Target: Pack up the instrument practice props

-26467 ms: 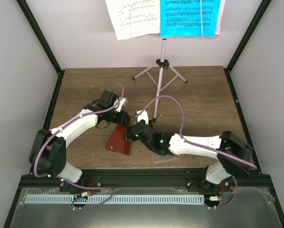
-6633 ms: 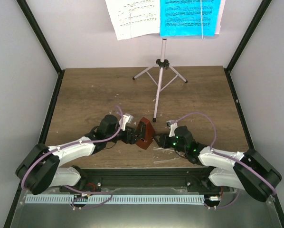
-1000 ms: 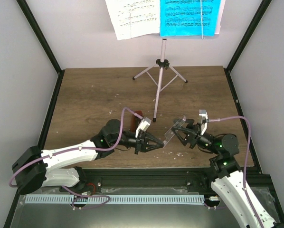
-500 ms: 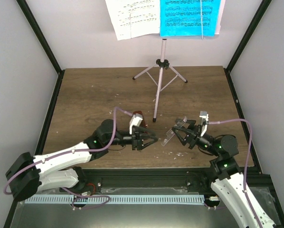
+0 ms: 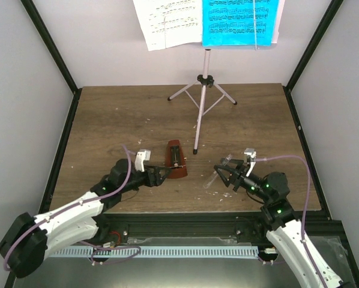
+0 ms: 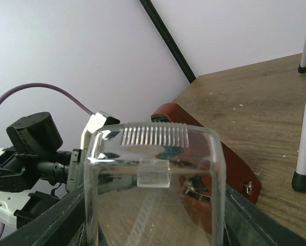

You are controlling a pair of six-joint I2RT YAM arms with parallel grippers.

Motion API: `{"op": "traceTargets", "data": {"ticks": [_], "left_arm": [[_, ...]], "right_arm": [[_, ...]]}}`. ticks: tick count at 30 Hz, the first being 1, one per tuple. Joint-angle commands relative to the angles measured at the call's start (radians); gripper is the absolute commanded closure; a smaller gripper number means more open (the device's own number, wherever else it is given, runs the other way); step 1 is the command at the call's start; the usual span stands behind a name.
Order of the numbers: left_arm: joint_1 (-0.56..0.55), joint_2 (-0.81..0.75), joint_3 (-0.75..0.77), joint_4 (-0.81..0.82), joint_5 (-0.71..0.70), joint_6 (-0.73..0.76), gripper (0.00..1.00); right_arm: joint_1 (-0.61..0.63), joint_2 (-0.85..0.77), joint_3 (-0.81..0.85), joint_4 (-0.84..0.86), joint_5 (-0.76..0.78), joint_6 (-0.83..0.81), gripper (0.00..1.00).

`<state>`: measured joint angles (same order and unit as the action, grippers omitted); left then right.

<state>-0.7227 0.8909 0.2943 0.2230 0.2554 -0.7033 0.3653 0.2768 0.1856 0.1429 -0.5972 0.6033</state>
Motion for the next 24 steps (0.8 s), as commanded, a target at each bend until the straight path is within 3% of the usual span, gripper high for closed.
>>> {"op": "traceTargets", "data": {"ticks": [1, 16, 24], "left_arm": [[0.013, 0.094, 0.006, 0.048, -0.009, 0.053, 0.20], [0.017, 0.431, 0.064, 0.346, 0.132, 0.138, 0.27], [-0.090, 0.508, 0.123, 0.380, 0.163, 0.161, 0.28]], "right_arm": [[-0.005, -0.007, 0.009, 0.044, 0.005, 0.009, 0.49], [-0.004, -0.053, -0.021, 0.061, 0.002, 0.044, 0.46], [-0.004, -0.051, -0.058, 0.090, 0.027, 0.010, 0.46]]}}
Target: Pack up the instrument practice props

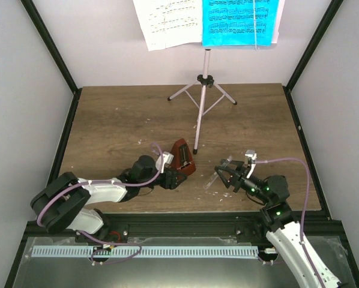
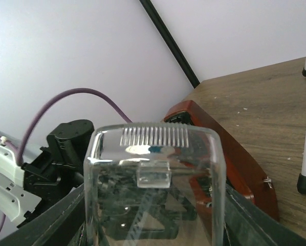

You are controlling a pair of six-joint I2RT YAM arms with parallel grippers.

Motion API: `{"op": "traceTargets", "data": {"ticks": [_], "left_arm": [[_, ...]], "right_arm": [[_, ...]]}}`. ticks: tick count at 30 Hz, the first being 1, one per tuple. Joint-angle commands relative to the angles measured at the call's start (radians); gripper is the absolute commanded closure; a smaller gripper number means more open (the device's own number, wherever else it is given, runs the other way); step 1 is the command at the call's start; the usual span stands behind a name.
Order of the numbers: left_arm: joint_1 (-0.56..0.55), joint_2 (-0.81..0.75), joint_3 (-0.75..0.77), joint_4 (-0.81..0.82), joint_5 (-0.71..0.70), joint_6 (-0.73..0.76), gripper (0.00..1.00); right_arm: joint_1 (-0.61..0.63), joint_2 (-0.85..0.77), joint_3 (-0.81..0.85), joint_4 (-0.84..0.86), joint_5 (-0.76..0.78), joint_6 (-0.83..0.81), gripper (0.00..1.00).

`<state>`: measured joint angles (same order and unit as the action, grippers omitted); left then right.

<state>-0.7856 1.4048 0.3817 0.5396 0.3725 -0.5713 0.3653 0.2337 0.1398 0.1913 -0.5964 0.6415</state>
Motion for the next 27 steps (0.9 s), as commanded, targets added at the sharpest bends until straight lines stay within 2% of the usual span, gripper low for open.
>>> {"op": "traceTargets", "data": {"ticks": [1, 6, 8, 10, 13, 15, 18, 21, 24, 27], "left_arm": [[-0.026, -0.028, 0.030, 0.051, 0.042, 0.026, 0.28], [0.027, -0.321, 0.013, -0.189, -0.012, 0.009, 0.22], [0.076, -0.455, 0.077, -0.380, -0.015, 0.018, 0.17], [0.129, -0.526, 0.188, -0.554, 0.011, 0.068, 0.12], [0.212, -0.474, 0.417, -0.815, 0.136, 0.203, 0.07], [0.256, -0.383, 0.560, -0.945, 0.185, 0.250, 0.07], [0.304, -0.253, 0.665, -0.975, 0.271, 0.243, 0.07], [0.313, -0.149, 0.662, -0.858, 0.366, 0.173, 0.12], [0.318, -0.067, 0.642, -0.712, 0.350, 0.117, 0.15], [0.319, 0.022, 0.667, -0.691, 0.379, 0.131, 0.20]], "right_arm": [[-0.005, -0.001, -0.015, 0.043, 0.036, -0.046, 0.46], [-0.004, 0.077, -0.012, 0.084, 0.060, -0.157, 0.46], [-0.004, 0.134, -0.005, 0.144, 0.055, -0.193, 0.46], [-0.002, 0.201, 0.005, 0.215, 0.033, -0.222, 0.46], [0.018, 0.306, 0.032, 0.302, 0.039, -0.265, 0.46], [0.066, 0.358, 0.043, 0.335, 0.125, -0.314, 0.46], [0.176, 0.410, 0.045, 0.397, 0.301, -0.372, 0.44], [0.280, 0.454, 0.023, 0.485, 0.431, -0.367, 0.44], [0.328, 0.483, 0.008, 0.535, 0.463, -0.335, 0.44], [0.355, 0.476, 0.014, 0.506, 0.475, -0.329, 0.44]]}}
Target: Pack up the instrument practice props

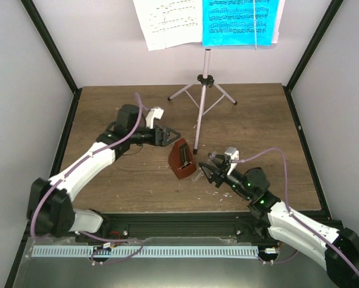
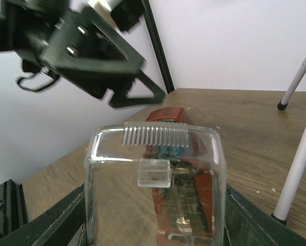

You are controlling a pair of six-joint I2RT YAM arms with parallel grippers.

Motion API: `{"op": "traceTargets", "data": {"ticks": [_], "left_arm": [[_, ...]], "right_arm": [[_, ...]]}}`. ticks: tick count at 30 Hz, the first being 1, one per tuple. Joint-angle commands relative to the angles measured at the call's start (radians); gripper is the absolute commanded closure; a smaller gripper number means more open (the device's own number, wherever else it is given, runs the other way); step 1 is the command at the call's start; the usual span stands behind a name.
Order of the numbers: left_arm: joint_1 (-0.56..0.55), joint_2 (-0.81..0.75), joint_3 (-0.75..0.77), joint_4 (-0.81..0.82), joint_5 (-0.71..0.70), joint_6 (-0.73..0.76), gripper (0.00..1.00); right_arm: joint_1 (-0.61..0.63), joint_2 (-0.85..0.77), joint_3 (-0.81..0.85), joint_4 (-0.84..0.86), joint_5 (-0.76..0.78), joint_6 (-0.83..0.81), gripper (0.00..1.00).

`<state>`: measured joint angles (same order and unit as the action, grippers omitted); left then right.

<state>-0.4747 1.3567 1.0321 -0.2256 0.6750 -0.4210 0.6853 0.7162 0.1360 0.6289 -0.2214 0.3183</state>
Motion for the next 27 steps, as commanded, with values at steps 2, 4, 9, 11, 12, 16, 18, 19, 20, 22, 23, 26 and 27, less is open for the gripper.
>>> {"op": "traceTargets", "data": {"ticks": [2, 4, 9, 11, 12, 16, 18, 19, 20, 22, 23, 26, 27], "left_arm": [[0.009, 0.110, 0.013, 0.112, 0.122, -0.029, 0.21], [0.008, 0.147, 0.021, 0.144, 0.171, -0.027, 0.20], [0.010, 0.206, 0.052, 0.128, 0.190, -0.010, 0.26], [0.010, 0.214, 0.047, 0.127, 0.193, -0.010, 0.30], [0.011, 0.216, 0.046, 0.126, 0.195, -0.009, 0.30], [0.015, 0.225, 0.069, 0.073, 0.207, 0.030, 0.34], [0.016, 0.230, 0.068, 0.061, 0.209, 0.034, 0.39], [0.016, 0.232, 0.067, 0.058, 0.214, 0.036, 0.41], [0.016, 0.234, 0.067, 0.054, 0.216, 0.038, 0.43], [0.016, 0.233, 0.068, 0.046, 0.213, 0.046, 0.46], [0.016, 0.233, 0.068, 0.043, 0.209, 0.049, 0.48], [0.017, 0.240, 0.067, 0.040, 0.201, 0.051, 0.52], [0.018, 0.245, 0.067, 0.039, 0.203, 0.049, 0.54]], "right_arm": [[0.045, -0.026, 0.008, 0.063, 0.117, -0.008, 0.44], [0.049, -0.035, -0.009, 0.070, 0.149, -0.021, 0.44], [0.054, -0.021, -0.041, 0.073, 0.197, -0.028, 0.44], [0.056, -0.019, -0.047, 0.075, 0.198, -0.020, 0.44], [0.057, -0.019, -0.051, 0.078, 0.200, -0.018, 0.44], [0.061, -0.004, -0.034, 0.080, 0.220, -0.052, 0.45], [0.071, 0.017, -0.006, 0.067, 0.238, -0.091, 0.45], [0.079, 0.027, 0.004, 0.068, 0.246, -0.109, 0.45], [0.088, 0.039, 0.012, 0.074, 0.256, -0.125, 0.45], [0.110, 0.068, 0.023, 0.096, 0.279, -0.151, 0.45], [0.125, 0.085, 0.027, 0.111, 0.286, -0.156, 0.45], [0.173, 0.149, 0.039, 0.167, 0.332, -0.192, 0.45], [0.189, 0.173, 0.045, 0.190, 0.348, -0.205, 0.45]]}}
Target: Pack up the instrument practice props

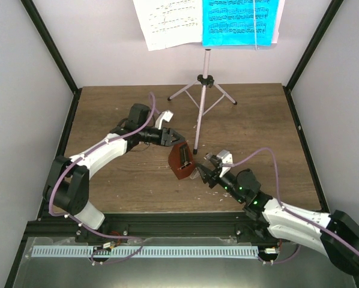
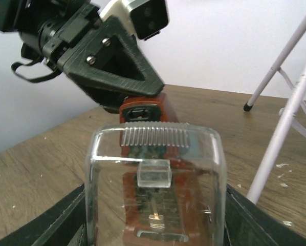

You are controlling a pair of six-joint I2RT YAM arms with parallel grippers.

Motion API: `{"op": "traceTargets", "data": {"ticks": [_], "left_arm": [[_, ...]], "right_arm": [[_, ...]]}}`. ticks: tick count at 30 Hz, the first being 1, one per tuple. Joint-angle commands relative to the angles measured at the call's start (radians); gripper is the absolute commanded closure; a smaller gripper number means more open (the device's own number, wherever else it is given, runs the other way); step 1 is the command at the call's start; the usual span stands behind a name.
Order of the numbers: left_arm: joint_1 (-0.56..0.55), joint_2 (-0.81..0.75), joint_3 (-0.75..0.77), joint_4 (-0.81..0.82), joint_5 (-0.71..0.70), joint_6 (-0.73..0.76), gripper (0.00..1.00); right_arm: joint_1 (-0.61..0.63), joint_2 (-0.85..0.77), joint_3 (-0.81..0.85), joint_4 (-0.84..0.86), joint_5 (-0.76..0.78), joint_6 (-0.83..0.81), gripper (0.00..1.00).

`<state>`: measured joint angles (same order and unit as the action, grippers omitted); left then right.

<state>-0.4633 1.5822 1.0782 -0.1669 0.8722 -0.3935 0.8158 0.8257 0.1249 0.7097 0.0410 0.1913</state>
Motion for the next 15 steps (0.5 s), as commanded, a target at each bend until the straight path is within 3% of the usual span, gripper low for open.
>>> {"op": "traceTargets", "data": {"ticks": [1, 9, 15], "left_arm": [[0.006, 0.026, 0.023, -0.020, 0.009, 0.020, 0.56], [0.006, 0.040, 0.026, -0.024, 0.020, 0.016, 0.60], [0.006, 0.044, 0.028, -0.040, 0.013, 0.028, 0.60]], "right_arm": [[0.073, 0.087, 0.061, 0.133, 0.096, -0.090, 0.45], [0.116, 0.302, 0.103, 0.334, 0.187, -0.178, 0.46], [0.130, 0.432, 0.139, 0.448, 0.175, -0.205, 0.46]]}}
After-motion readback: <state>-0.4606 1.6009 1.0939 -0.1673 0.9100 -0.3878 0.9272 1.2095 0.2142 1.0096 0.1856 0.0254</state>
